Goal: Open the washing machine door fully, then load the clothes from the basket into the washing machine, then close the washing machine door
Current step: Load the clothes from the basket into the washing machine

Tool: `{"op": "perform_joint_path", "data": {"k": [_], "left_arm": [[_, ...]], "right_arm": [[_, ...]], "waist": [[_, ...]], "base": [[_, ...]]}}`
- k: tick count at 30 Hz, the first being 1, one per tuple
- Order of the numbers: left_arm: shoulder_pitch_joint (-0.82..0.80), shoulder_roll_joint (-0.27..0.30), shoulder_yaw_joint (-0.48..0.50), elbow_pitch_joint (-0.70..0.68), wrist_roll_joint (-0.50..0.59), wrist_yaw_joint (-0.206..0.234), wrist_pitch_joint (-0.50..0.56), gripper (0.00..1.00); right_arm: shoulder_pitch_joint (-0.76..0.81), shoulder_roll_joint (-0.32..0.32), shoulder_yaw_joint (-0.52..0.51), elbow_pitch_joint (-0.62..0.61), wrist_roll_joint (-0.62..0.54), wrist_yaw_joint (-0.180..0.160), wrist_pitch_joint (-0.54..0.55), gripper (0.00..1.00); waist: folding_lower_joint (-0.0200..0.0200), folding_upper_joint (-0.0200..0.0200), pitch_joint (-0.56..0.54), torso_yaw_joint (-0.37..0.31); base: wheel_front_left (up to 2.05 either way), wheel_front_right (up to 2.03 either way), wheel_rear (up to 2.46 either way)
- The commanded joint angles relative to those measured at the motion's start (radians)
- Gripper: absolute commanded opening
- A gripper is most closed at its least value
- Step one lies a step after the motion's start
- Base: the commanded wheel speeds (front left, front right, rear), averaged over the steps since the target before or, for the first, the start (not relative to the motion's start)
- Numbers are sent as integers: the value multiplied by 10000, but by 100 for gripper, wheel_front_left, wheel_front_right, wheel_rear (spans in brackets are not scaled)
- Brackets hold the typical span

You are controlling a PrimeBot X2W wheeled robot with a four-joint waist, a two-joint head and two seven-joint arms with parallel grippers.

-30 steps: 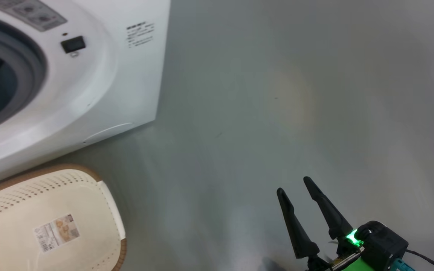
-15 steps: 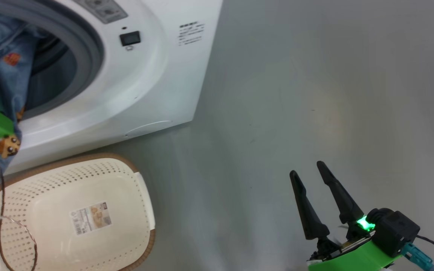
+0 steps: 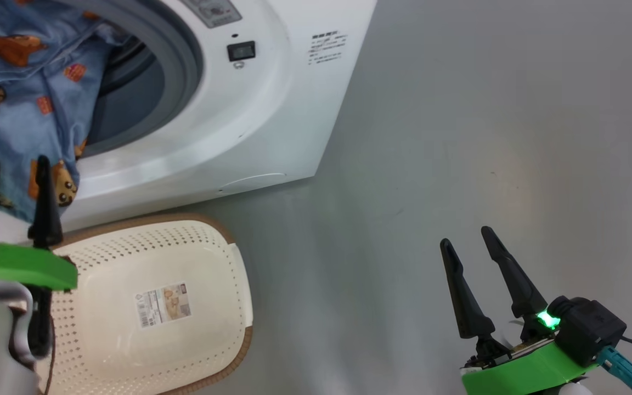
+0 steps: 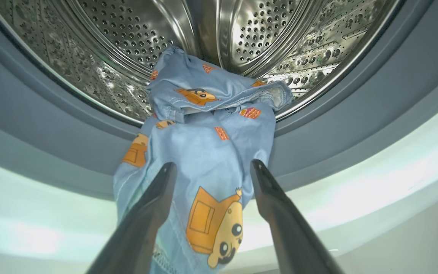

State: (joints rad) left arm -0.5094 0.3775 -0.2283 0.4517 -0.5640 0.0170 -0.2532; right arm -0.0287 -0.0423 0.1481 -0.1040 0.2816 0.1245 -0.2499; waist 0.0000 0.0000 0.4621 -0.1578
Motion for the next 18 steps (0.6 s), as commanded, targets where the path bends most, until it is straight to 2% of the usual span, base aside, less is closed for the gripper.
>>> {"op": "perform_joint_path", "data": {"k": [1,18], "left_arm": [[336,508,371,-577,-115,139,-18,100],[3660,983,1188,-3944,-929,668,66,100]], "right_arm": [[-197,-79,229,-206,-175,62,-119,100],[-467,-79,38,-203,-662,62,-119,100]], "waist": [[0,0,5,129],[0,0,276,628]], "base": [[0,0,0],[0,0,0]]}}
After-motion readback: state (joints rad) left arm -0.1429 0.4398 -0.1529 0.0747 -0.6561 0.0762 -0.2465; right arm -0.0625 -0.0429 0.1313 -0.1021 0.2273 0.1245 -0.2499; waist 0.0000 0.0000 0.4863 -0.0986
